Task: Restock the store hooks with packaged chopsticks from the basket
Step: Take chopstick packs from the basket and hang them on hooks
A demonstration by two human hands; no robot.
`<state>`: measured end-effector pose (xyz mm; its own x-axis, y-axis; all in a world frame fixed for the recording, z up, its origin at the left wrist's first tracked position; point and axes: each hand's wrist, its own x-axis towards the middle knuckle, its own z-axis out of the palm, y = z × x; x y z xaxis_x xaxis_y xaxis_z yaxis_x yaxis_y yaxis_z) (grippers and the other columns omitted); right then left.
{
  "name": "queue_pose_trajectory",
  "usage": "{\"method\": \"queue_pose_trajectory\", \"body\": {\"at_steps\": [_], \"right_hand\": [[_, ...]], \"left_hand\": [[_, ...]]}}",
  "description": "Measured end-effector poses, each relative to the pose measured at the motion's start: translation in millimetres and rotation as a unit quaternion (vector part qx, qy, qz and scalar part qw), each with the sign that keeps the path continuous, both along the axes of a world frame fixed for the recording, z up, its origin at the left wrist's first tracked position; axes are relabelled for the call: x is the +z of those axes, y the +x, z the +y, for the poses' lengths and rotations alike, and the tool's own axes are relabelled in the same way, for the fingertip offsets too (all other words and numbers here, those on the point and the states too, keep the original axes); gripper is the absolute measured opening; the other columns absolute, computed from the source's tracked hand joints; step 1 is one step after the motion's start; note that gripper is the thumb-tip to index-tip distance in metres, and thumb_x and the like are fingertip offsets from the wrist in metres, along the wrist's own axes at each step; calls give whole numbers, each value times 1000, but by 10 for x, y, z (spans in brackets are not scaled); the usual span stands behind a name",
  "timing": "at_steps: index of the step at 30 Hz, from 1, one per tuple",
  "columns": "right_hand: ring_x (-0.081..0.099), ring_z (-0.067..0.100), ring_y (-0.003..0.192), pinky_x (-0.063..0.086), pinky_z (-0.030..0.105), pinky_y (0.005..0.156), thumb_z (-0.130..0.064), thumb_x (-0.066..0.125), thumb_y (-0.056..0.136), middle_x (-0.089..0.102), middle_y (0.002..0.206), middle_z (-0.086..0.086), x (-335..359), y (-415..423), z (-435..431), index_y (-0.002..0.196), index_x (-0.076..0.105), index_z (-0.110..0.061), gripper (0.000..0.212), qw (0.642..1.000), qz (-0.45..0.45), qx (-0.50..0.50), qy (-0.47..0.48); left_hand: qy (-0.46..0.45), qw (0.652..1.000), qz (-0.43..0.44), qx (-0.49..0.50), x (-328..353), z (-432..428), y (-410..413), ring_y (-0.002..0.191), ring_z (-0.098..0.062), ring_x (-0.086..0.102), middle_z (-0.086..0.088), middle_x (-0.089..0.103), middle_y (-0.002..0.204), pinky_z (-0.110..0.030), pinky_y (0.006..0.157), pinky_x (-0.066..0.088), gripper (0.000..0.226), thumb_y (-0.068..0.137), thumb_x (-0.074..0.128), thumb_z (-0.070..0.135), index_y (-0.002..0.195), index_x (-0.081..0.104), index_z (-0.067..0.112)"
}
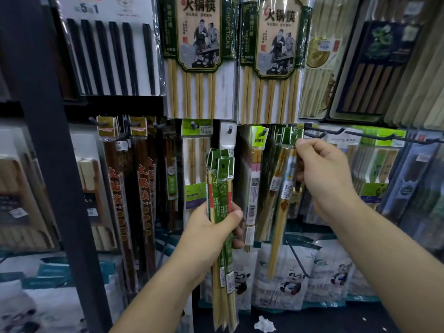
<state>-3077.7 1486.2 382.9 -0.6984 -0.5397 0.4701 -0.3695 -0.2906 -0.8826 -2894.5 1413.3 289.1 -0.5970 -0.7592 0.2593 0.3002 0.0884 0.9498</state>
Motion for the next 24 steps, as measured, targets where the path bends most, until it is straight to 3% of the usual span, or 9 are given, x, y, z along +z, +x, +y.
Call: {"method": "queue_pose_trajectory", "body": {"at_steps": [5, 10, 15, 20, 24], "right_hand": [[46, 13, 61, 47, 24, 61, -33, 59, 100, 49, 67, 3, -7, -67, -75, 79, 68, -18, 27, 999, 32, -19, 8], [36, 8, 46, 42, 13, 47, -29, 59, 100, 39, 51, -10, -16, -65, -102, 71, 63, -19, 32, 999, 33, -40, -8], [38, 7, 50, 40, 22, 65, -27, 60, 99, 40, 51, -13, -7, -66, -94, 62, 59, -22, 38, 999, 25, -36, -22], [34, 6, 47, 43, 24, 67, -26, 60, 99, 37, 49, -13, 13, -54, -104, 56, 55, -23, 44, 999, 27, -35, -28], [34, 4, 45, 49, 23, 78, -25, 60, 99, 37, 47, -14, 6, -93, -132, 54, 53, -24, 45, 998, 36, -41, -30]], "left_hand": [[14, 1000, 14, -2, -5, 8, -18, 62, -14, 62, -1, 63, 68, -30, 55, 56, 15, 97, 65, 4, 87, 69, 14], [8, 1000, 15, -5, -4, 8, -28, 62, -13, 62, 0, 62, 67, -32, 57, 58, 7, 97, 65, 4, 93, 66, 10], [8, 1000, 23, -3, -21, -6, -13, 63, -13, 63, 1, 63, 68, -33, 58, 59, 8, 97, 66, 5, 102, 60, 5], [12, 1000, 24, -3, -23, -15, -19, 64, -14, 63, 2, 62, 67, -34, 60, 60, 9, 96, 67, 5, 101, 59, 6], [17, 1000, 24, -3, -32, -21, -23, 63, -16, 63, -2, 62, 66, -35, 60, 60, 9, 96, 69, 6, 98, 60, 9]]}}
